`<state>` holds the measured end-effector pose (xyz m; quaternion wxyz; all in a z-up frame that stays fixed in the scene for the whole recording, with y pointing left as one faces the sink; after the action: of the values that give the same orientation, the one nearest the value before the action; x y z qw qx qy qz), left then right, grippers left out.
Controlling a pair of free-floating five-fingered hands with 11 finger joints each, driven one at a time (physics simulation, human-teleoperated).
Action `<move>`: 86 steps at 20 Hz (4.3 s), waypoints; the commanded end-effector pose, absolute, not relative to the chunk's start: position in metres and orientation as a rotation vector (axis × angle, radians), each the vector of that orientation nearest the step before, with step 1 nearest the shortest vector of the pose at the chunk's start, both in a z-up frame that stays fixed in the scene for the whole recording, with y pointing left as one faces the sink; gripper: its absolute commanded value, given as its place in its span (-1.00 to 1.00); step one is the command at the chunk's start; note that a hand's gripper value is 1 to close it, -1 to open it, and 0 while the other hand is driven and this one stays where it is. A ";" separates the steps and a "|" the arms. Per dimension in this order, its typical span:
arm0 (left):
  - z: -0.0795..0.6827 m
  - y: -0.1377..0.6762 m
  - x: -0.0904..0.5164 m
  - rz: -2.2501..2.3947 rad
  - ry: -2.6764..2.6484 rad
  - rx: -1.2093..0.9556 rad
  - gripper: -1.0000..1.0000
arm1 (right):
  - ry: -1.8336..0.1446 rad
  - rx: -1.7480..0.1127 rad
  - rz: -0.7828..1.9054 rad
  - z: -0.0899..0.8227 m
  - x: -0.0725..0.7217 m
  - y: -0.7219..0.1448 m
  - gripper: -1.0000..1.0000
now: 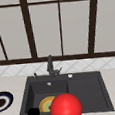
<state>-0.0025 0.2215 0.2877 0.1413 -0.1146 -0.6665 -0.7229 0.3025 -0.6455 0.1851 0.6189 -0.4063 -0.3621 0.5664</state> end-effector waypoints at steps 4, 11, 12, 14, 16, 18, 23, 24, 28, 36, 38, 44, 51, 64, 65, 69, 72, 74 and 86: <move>0.288 0.221 -0.002 -2.087 -1.924 -0.331 0.00 | -0.846 -0.952 1.344 0.210 0.293 -0.610 -1.00; 0.288 0.221 -0.002 -2.087 -1.924 -0.331 0.00 | -0.813 -0.958 1.352 0.236 0.284 -0.564 -1.00; 0.288 0.221 -0.002 -2.087 -1.924 -0.331 0.00 | -0.813 -0.958 1.353 0.239 0.283 -0.557 -1.00; 0.288 0.221 -0.002 -2.087 -1.924 -0.331 0.00 | -0.813 -0.955 1.354 0.244 0.280 -0.542 -1.00; 0.288 0.221 -0.002 -2.087 -1.924 -0.331 0.00 | -0.814 -0.954 1.354 0.250 0.278 -0.528 -1.00; 0.288 0.221 -0.002 -2.087 -1.924 -0.331 0.00 | -0.819 -0.952 1.348 0.253 0.274 -0.513 -1.00; 0.288 0.221 -0.002 -2.087 -1.924 -0.331 0.00 | -0.839 -0.956 1.343 0.254 0.262 -0.477 -1.00; 0.288 0.221 -0.002 -2.087 -1.924 -0.331 0.00 | -0.842 -0.969 1.352 0.254 0.258 -0.470 -1.00; 0.288 0.221 -0.002 -2.087 -1.924 -0.331 0.00 | -0.855 -0.959 1.380 0.255 0.248 -0.444 -1.00; 0.288 0.221 -0.002 -2.087 -1.924 -0.331 0.00 | -0.898 -0.899 1.354 0.253 0.244 -0.438 -1.00; 0.288 0.221 -0.002 -2.087 -1.924 -0.331 0.00 | -0.869 -0.867 1.367 0.247 0.240 -0.424 -1.00; 0.288 0.221 -0.002 -2.087 -1.924 -0.331 0.00 | -0.910 -0.911 1.427 0.230 0.232 -0.389 -1.00; 0.288 0.221 -0.002 -2.087 -1.924 -0.331 0.00 | -0.908 -0.908 1.417 0.215 0.229 -0.344 -1.00; 0.288 0.221 -0.002 -2.087 -1.924 -0.331 0.00 | -0.934 -0.887 1.396 0.226 0.218 -0.307 -1.00; 0.288 0.221 -0.002 -2.087 -1.924 -0.331 0.00 | -0.937 -0.886 1.397 0.226 0.213 -0.306 -1.00; 0.288 0.221 -0.002 -2.087 -1.924 -0.331 0.00 | -0.951 -0.907 1.393 0.229 0.183 -0.299 -1.00; 0.288 0.221 -0.002 -2.087 -1.924 -0.331 0.00 | -0.960 -0.906 1.403 0.230 0.170 -0.297 -1.00; 0.288 0.221 -0.002 -2.087 -1.924 -0.331 0.00 | -0.965 -0.906 1.402 0.231 0.159 -0.297 -1.00; 0.288 0.221 -0.002 -2.087 -1.924 -0.331 0.00 | -0.959 -0.898 1.387 0.231 0.139 -0.295 -1.00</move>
<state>-0.0025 0.2215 0.2877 0.1413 -0.1146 -0.6665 -0.7229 0.1389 -0.2956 0.2312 0.5773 -0.3838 -0.4099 0.5928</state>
